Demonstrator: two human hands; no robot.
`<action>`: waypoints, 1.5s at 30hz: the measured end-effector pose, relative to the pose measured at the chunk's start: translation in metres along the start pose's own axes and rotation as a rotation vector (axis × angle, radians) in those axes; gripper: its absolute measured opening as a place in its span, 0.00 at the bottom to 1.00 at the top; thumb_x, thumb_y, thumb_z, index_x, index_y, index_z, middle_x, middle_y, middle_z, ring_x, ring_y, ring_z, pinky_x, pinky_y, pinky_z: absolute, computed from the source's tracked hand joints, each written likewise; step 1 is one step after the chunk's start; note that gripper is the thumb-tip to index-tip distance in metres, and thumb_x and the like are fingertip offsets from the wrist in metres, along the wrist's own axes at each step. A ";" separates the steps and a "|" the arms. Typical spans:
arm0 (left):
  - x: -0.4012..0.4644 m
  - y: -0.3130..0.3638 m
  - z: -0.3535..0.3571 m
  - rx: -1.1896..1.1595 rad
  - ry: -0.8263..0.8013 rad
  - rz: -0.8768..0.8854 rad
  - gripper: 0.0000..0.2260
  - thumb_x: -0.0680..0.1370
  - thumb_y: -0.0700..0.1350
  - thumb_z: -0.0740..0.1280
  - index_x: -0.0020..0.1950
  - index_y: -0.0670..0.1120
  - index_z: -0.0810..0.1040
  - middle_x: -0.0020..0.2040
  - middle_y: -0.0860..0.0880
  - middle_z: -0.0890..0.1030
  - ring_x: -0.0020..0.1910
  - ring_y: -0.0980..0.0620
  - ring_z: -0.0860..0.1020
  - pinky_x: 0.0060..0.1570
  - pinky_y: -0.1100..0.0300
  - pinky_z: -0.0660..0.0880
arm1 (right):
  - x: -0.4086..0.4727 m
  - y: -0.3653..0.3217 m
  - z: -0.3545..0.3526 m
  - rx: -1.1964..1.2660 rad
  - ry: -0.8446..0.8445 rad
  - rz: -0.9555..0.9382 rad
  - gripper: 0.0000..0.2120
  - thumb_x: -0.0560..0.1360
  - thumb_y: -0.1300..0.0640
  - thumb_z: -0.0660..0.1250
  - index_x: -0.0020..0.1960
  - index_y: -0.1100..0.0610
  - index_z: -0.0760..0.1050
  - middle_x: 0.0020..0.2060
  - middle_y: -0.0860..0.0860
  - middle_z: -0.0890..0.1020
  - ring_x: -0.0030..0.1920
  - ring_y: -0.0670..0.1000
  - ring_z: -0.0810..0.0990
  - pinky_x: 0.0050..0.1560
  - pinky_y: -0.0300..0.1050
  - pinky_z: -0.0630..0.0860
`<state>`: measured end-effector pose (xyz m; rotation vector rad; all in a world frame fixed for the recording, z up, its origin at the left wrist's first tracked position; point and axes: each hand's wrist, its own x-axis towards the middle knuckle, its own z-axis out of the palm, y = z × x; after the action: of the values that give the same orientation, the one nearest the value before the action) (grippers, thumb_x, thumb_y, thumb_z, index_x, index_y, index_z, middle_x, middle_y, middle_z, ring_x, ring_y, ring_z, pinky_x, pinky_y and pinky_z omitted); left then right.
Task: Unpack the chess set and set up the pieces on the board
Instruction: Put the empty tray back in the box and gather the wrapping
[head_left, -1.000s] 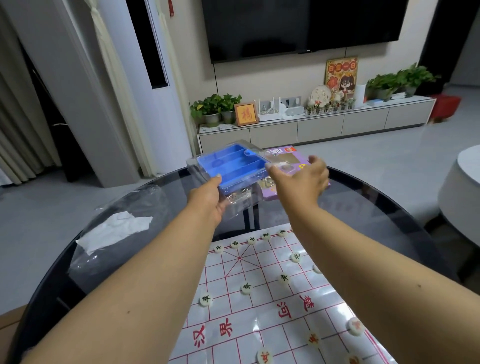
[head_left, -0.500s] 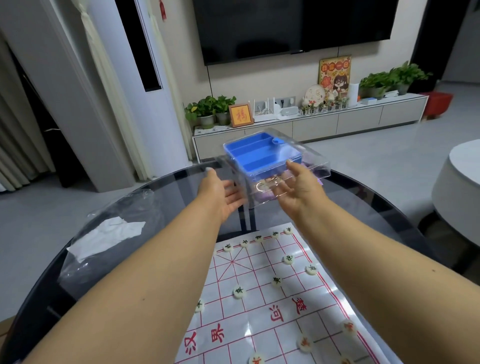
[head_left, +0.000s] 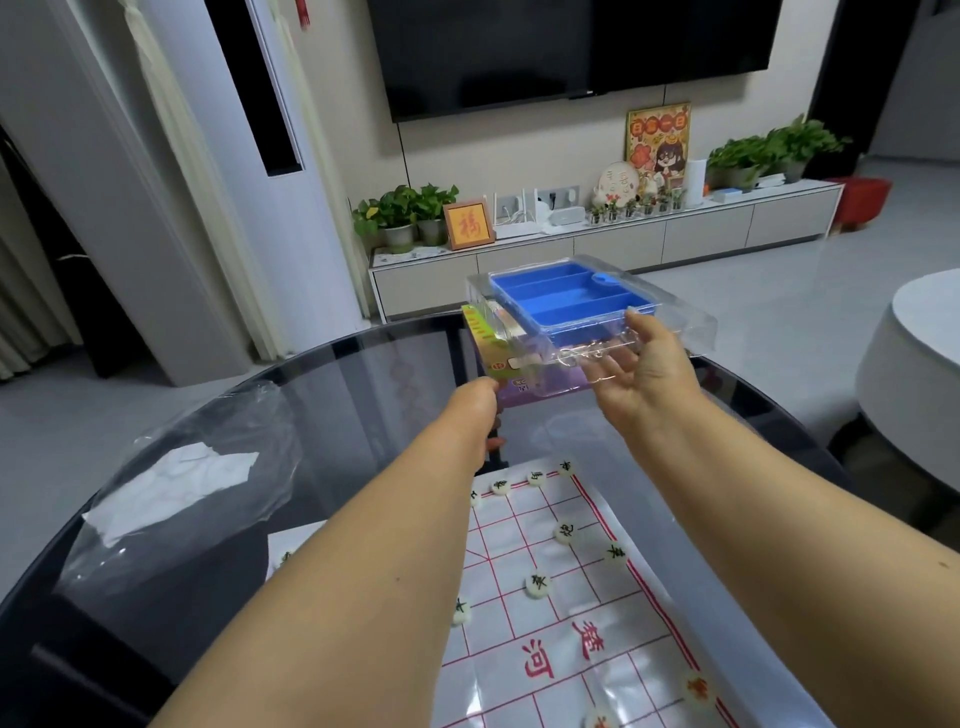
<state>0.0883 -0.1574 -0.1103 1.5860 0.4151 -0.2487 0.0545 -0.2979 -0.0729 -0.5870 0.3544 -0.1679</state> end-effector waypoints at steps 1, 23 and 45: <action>0.004 0.001 0.001 0.026 0.010 0.000 0.14 0.80 0.48 0.61 0.63 0.45 0.75 0.61 0.42 0.76 0.54 0.46 0.74 0.43 0.56 0.76 | 0.002 0.001 -0.003 0.007 0.008 0.000 0.04 0.76 0.60 0.65 0.49 0.61 0.73 0.53 0.60 0.81 0.53 0.59 0.82 0.54 0.55 0.80; 0.000 -0.009 -0.130 0.798 0.256 0.564 0.16 0.81 0.47 0.63 0.34 0.46 0.75 0.29 0.51 0.75 0.31 0.52 0.70 0.32 0.62 0.65 | -0.016 0.021 -0.001 -0.020 -0.183 0.106 0.10 0.75 0.55 0.61 0.47 0.61 0.76 0.33 0.55 0.80 0.32 0.56 0.82 0.37 0.49 0.81; 0.006 0.036 -0.163 0.198 0.272 0.638 0.15 0.76 0.39 0.59 0.30 0.52 0.70 0.32 0.50 0.69 0.34 0.51 0.65 0.34 0.58 0.62 | -0.009 0.019 -0.026 -0.330 -0.422 0.291 0.15 0.53 0.50 0.71 0.33 0.60 0.80 0.29 0.53 0.80 0.28 0.54 0.79 0.33 0.41 0.79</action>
<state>0.0931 0.0044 -0.0700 1.8695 0.0746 0.4301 0.0378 -0.2938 -0.1015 -0.8685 0.0524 0.2976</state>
